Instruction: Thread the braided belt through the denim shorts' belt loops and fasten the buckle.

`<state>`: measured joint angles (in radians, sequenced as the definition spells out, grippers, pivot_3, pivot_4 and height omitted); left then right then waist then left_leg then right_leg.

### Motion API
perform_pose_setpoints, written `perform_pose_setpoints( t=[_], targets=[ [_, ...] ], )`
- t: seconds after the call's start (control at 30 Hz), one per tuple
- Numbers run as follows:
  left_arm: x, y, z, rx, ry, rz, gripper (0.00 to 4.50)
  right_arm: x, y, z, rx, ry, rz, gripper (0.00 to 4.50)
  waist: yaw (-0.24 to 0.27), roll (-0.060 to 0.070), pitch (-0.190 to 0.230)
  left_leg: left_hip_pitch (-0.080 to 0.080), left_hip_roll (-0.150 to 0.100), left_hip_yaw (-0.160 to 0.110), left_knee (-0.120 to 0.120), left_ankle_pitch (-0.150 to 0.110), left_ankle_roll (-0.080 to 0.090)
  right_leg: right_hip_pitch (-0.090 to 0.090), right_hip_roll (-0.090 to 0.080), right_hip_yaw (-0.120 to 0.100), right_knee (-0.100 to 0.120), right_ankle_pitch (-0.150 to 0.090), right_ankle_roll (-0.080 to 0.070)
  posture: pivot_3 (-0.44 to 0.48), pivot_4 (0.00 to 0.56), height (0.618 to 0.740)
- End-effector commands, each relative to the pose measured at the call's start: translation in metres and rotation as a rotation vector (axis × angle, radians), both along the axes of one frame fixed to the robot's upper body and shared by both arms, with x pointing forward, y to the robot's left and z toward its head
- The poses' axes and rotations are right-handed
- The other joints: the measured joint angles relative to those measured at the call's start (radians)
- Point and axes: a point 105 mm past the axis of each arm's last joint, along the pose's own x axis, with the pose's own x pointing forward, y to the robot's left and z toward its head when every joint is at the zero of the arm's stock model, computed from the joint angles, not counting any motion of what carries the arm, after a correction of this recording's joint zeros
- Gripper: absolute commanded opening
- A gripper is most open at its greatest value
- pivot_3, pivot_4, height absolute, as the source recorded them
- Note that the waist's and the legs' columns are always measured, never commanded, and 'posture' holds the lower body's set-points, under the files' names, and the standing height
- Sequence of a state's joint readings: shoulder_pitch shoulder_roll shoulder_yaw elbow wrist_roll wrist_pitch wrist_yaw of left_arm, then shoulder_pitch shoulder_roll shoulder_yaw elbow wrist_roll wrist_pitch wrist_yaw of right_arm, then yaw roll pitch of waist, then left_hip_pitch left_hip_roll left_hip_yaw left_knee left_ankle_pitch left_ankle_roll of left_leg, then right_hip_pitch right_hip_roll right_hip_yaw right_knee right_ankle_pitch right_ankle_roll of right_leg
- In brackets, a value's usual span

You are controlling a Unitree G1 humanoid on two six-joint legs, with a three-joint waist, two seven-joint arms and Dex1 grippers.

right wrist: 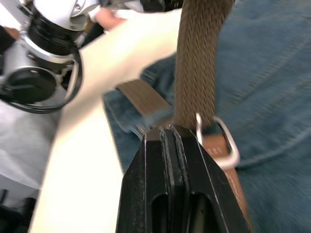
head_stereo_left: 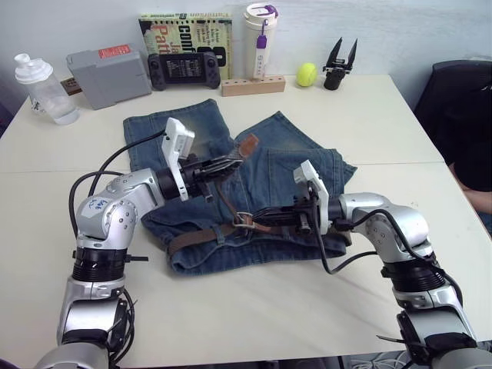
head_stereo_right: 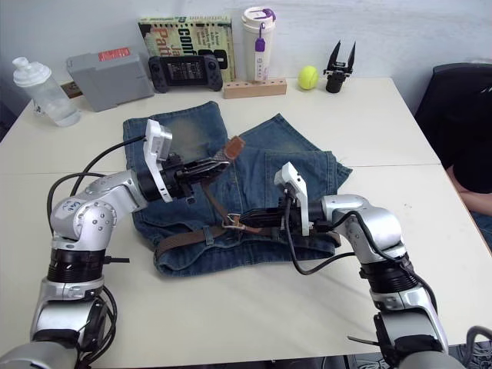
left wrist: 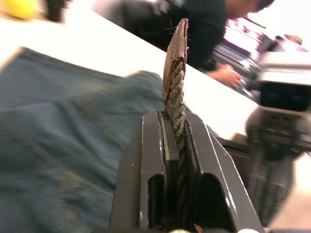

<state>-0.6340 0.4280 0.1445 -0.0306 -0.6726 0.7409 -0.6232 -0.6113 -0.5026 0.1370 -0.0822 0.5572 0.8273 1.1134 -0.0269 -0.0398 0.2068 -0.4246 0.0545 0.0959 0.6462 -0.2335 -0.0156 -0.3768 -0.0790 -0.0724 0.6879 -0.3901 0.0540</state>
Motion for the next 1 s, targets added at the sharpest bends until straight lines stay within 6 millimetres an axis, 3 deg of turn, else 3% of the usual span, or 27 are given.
perform_pose_setpoints(
  t=[0.03,0.4,0.73,0.87,1.0],
  targets=[
    [-0.002,0.014,0.029,-0.107,-0.085,0.068,0.0,0.004,-0.001,0.008,-0.003,-0.058,-0.026,0.06,-0.001,0.0,0.0,0.0,0.0,0.0,0.0,0.0,0.0,0.0,0.0,0.0,0.0,0.0,0.0,0.0,0.15,0.693],
    [-0.027,-0.005,0.011,-0.074,-0.022,-0.02,0.0,0.027,0.024,0.008,0.056,0.012,-0.058,0.06,-0.001,0.0,0.0,0.0,0.0,0.0,0.0,0.0,0.0,0.0,0.0,0.0,0.001,0.0,0.0,0.0,0.15,0.693],
    [-0.031,-0.001,0.004,-0.042,-0.002,-0.021,0.0,0.013,0.022,-0.031,-0.015,0.121,-0.005,0.06,-0.001,0.0,0.001,0.0,0.0,0.0,0.0,0.0,0.0,0.0,0.0,-0.001,0.001,0.0,0.0,0.0,0.15,0.693],
    [-0.034,0.0,-0.004,-0.03,0.031,-0.031,0.0,0.016,0.021,-0.039,-0.017,0.127,-0.026,0.06,-0.003,0.0,0.001,0.0,0.001,0.0,-0.001,0.0,0.0,0.0,0.001,0.0,0.001,0.0,0.0,0.0,0.15,0.693],
    [-0.036,0.012,-0.027,0.028,0.076,0.015,0.0,0.017,0.021,-0.046,-0.021,0.138,-0.028,0.06,-0.003,0.0,0.001,0.0,0.001,0.0,-0.001,0.0,0.0,0.0,0.001,0.0,0.001,0.0,0.0,0.0,0.15,0.693]
  ],
)
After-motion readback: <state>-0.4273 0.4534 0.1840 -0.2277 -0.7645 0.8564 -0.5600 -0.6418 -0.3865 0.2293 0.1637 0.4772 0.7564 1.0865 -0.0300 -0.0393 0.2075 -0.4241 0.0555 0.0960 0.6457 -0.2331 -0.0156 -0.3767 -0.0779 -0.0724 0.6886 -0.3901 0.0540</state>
